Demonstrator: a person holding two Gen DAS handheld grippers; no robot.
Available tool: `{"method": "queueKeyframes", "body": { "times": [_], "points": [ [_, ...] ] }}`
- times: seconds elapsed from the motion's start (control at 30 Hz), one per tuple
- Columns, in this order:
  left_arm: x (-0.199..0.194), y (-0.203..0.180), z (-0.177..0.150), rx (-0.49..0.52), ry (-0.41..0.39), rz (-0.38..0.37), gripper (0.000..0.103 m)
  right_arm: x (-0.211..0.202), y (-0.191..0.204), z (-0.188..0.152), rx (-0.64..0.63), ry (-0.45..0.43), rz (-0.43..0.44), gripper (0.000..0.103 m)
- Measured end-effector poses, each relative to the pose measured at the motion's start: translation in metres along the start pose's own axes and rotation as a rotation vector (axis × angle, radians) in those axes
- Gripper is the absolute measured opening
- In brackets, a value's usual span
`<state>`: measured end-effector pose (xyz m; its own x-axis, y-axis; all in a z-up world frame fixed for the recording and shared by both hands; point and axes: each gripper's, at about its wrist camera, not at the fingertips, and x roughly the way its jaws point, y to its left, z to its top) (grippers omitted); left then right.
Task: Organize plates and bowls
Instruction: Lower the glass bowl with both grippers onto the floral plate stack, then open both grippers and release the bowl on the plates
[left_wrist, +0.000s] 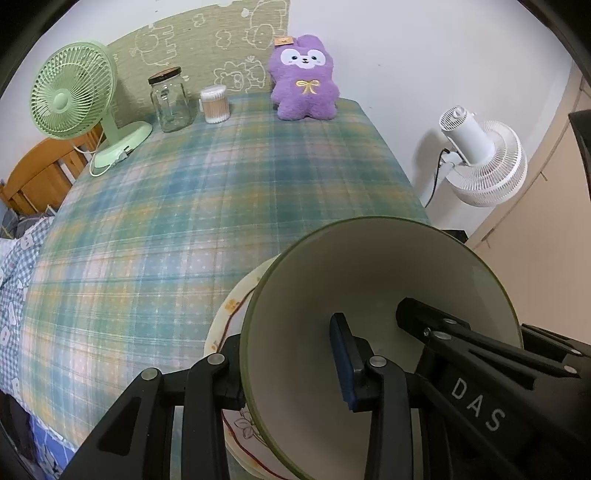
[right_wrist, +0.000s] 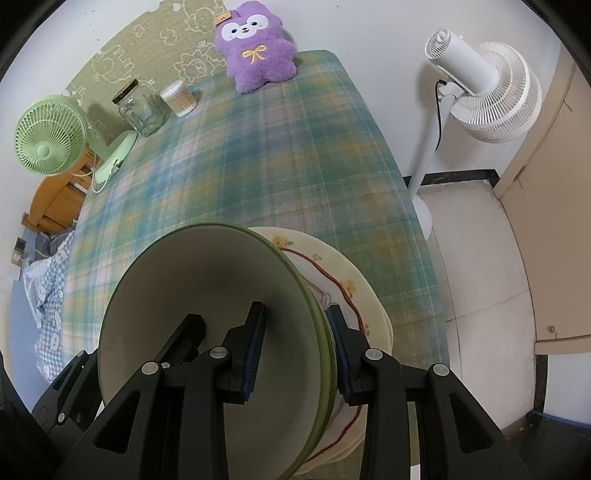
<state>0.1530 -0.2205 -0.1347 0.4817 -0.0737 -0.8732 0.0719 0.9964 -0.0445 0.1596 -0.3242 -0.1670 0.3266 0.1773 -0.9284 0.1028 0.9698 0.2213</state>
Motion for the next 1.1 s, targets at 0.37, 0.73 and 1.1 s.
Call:
{"method": "queueKeyframes", "body": {
  "times": [0.37, 0.73, 1.1],
  "points": [
    [-0.005, 0.001, -0.001, 0.008, -0.006, -0.027, 0.041, -0.002, -0.004, -0.001, -0.003, -0.015, 0.012, 0.044],
    [-0.019, 0.014, 0.002, -0.028, -0.051, 0.007, 0.071, -0.023, 0.002, 0.002, -0.062, -0.125, -0.058, 0.065],
    [-0.051, 0.027, 0.003, -0.035, -0.134, 0.02, 0.074, -0.061, 0.032, -0.003, -0.185, -0.254, -0.091, 0.065]
  ]
}}
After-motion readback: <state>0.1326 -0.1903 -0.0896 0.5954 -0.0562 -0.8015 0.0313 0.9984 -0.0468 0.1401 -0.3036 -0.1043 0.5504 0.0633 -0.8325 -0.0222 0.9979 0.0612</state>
